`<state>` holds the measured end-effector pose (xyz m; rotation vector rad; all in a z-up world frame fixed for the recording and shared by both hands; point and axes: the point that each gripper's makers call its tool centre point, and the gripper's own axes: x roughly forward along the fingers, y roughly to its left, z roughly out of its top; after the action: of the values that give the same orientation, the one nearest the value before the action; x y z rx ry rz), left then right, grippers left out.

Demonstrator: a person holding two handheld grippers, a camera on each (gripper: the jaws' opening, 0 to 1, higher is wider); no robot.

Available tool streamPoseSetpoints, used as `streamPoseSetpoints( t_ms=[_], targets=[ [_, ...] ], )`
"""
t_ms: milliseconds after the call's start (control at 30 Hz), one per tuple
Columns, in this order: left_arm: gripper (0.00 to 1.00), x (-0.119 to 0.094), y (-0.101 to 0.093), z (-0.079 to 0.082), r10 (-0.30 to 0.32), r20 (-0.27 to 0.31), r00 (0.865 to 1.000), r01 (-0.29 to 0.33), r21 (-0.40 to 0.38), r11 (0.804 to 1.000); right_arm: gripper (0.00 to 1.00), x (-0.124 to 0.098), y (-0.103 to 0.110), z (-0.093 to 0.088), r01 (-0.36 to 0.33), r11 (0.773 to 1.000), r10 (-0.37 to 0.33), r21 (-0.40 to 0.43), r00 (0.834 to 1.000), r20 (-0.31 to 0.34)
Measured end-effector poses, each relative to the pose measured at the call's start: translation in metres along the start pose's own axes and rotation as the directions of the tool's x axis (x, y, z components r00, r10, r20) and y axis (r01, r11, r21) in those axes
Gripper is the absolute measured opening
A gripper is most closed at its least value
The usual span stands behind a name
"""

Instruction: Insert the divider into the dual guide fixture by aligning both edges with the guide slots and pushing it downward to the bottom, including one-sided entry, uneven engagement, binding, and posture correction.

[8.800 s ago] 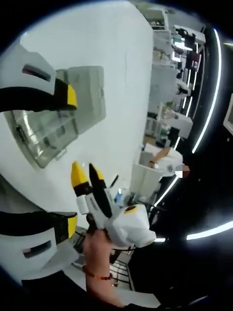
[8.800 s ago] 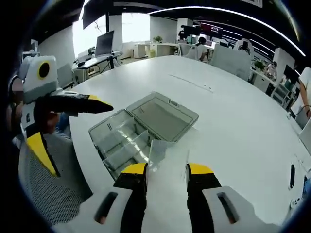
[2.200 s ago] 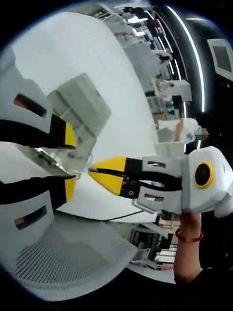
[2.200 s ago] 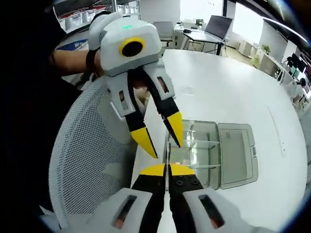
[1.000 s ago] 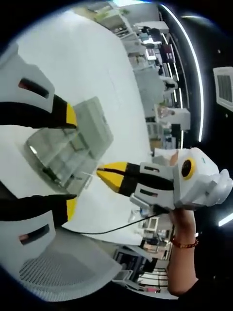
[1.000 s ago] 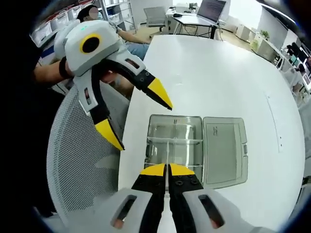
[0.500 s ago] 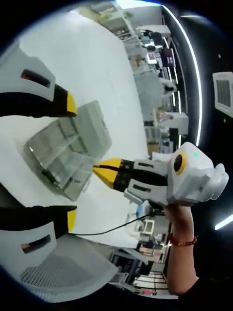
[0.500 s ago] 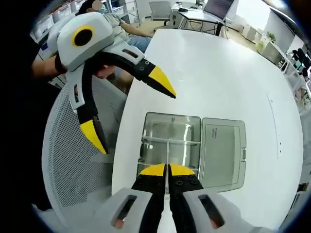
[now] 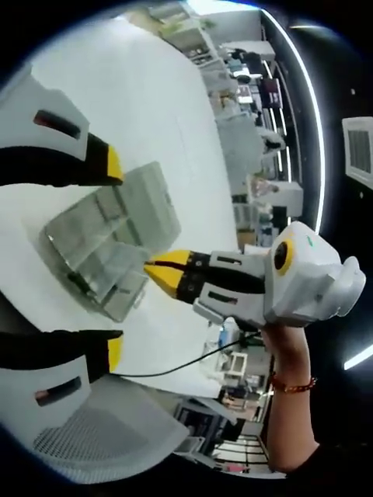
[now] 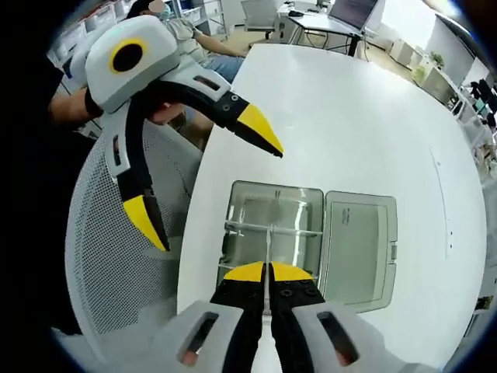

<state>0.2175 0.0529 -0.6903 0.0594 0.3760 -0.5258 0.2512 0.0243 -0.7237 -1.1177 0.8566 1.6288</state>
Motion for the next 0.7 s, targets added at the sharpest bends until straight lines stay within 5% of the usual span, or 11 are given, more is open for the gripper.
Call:
streamPoseSetpoints(
  t_ms=[700],
  targets=[
    [0.73, -0.0002, 0.0021, -0.0022, -0.003, -0.006, 1.0, 0.003, -0.011, 1.0, 0.0, -0.0049, -0.0027, -0.0036, 0.011, 1.0, -0.011, 0.006, 1.0, -0.012]
  ],
)
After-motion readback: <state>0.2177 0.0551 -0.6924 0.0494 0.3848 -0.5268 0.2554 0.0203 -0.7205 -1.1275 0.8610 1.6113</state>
